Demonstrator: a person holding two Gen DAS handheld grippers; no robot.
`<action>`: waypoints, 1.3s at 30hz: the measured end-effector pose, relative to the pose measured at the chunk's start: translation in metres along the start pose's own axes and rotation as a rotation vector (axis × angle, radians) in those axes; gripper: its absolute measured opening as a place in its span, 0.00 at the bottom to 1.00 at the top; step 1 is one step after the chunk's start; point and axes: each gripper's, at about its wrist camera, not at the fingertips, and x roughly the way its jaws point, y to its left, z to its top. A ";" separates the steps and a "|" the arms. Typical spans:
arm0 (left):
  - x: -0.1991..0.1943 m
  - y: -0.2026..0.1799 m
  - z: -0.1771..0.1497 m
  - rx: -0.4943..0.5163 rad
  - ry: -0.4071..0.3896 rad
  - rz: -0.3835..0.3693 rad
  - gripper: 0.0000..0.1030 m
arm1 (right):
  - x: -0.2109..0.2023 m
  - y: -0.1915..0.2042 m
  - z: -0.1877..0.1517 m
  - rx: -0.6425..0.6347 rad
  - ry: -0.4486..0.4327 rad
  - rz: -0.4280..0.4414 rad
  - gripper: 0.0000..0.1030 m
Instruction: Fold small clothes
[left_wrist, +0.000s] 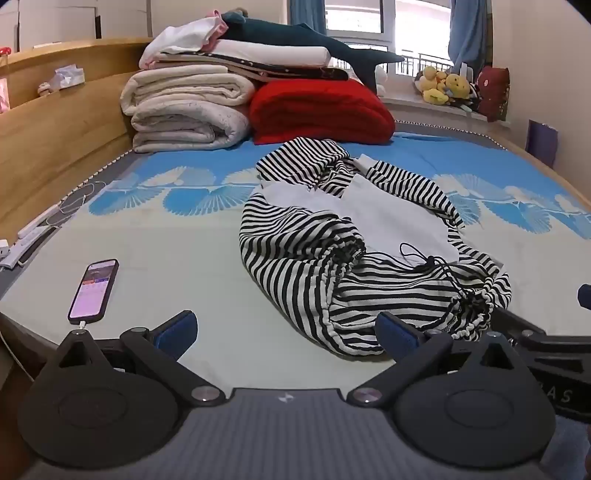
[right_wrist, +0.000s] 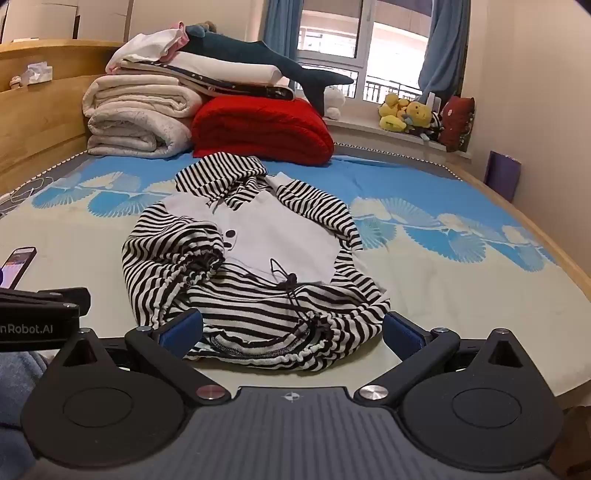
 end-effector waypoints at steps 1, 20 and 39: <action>0.000 0.000 0.000 0.004 -0.006 0.006 0.99 | 0.001 0.000 0.001 -0.004 0.012 -0.005 0.99; -0.005 0.001 0.000 -0.003 -0.037 0.003 0.99 | -0.002 0.007 -0.001 -0.023 0.007 -0.013 0.99; -0.011 0.002 0.002 -0.001 -0.053 -0.005 0.99 | -0.005 0.009 0.000 -0.043 0.009 -0.011 0.99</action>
